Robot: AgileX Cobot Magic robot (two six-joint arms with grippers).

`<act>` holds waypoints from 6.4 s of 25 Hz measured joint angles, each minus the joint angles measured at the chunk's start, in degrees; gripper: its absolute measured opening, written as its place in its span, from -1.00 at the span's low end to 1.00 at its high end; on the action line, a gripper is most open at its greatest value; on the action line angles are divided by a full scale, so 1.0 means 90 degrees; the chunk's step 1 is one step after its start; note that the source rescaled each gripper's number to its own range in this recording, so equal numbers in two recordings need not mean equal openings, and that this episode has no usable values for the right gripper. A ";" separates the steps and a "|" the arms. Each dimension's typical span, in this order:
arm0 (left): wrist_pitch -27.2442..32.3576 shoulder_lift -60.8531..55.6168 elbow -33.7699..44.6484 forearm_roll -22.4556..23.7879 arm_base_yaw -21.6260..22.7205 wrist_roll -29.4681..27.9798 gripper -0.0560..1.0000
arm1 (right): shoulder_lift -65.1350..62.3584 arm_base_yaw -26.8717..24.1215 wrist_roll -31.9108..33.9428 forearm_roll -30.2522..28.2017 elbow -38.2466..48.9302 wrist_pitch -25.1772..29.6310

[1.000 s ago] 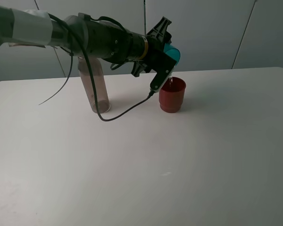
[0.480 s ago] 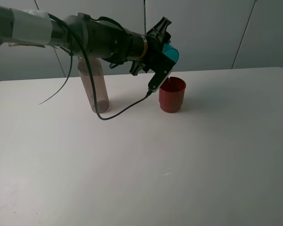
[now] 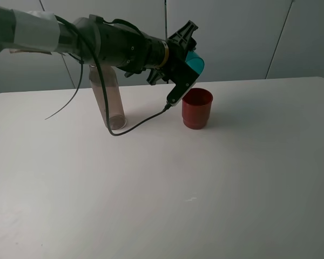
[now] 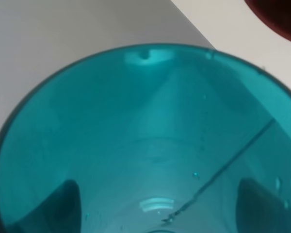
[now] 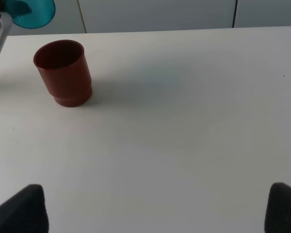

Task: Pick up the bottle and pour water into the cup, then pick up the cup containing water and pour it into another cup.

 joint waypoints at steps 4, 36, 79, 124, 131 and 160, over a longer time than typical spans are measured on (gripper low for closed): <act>-0.0135 0.0000 0.0000 -0.0140 0.0000 -0.0365 -0.57 | 0.0000 0.0000 0.0000 0.0000 0.0000 0.0000; -0.2207 -0.1113 0.2359 -0.8091 0.0198 -0.1426 -0.57 | 0.0000 0.0000 0.0000 0.0000 0.0000 0.0000; -0.7234 0.0319 0.3412 -0.3287 0.1216 -0.3418 -0.57 | 0.0000 0.0000 0.0000 0.0000 0.0000 0.0000; -0.6243 -0.1412 0.3407 -0.3401 0.1212 -0.5306 0.96 | 0.0000 0.0000 0.0000 0.0000 0.0000 0.0000; -0.4305 -0.2679 0.3419 -0.3993 0.0870 -0.6485 0.96 | 0.0000 0.0000 0.0000 0.0000 0.0000 0.0000; 0.3130 -0.9255 0.5566 -0.9644 0.3040 -0.3084 0.97 | 0.0000 0.0000 0.0000 0.0000 0.0000 0.0000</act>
